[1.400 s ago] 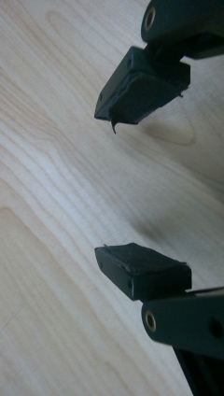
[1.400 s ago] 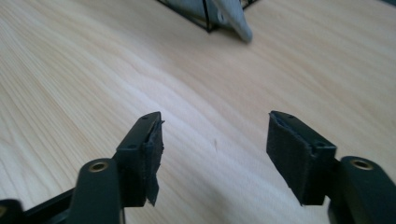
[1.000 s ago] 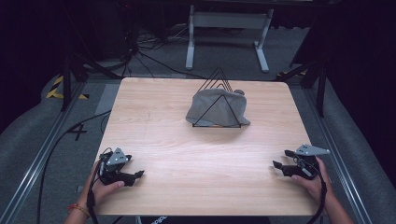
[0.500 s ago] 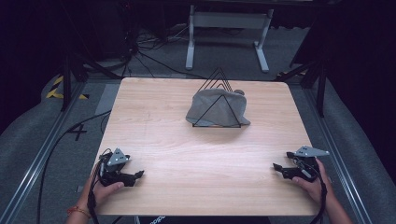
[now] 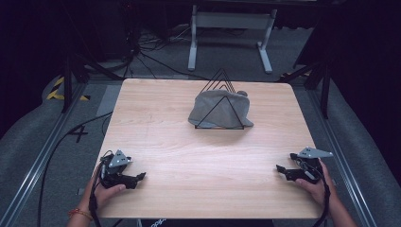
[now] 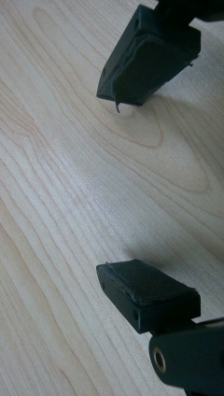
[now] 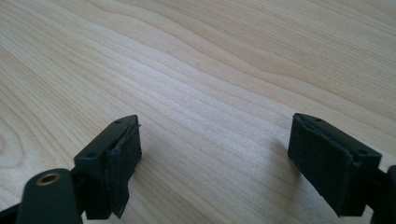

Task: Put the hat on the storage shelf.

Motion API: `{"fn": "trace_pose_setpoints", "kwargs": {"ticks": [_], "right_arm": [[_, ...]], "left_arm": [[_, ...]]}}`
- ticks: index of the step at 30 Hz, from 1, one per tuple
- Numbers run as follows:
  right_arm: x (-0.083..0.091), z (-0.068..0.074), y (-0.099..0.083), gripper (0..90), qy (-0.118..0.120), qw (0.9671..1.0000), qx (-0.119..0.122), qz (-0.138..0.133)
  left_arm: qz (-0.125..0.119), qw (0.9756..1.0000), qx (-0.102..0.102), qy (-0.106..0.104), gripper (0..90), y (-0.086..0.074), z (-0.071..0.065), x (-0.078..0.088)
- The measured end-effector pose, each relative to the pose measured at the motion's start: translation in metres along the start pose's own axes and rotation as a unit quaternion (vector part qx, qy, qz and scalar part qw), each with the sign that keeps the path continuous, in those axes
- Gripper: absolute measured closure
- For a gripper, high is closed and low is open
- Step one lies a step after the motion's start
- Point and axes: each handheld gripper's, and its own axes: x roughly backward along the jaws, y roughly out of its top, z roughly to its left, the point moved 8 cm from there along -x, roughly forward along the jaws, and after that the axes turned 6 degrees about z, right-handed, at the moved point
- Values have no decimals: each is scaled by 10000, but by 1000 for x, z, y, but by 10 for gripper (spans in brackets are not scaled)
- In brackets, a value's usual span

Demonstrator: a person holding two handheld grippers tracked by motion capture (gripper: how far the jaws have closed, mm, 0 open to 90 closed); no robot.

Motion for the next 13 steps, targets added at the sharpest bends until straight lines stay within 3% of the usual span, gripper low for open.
{"fn": "trace_pose_setpoints", "kwargs": {"ticks": [13], "right_arm": [[0, 0, 0, 177, 2, 10000, -1, -1]], "left_arm": [[51, 10000, -10, 7, 146, 0, 0, 1]]}}
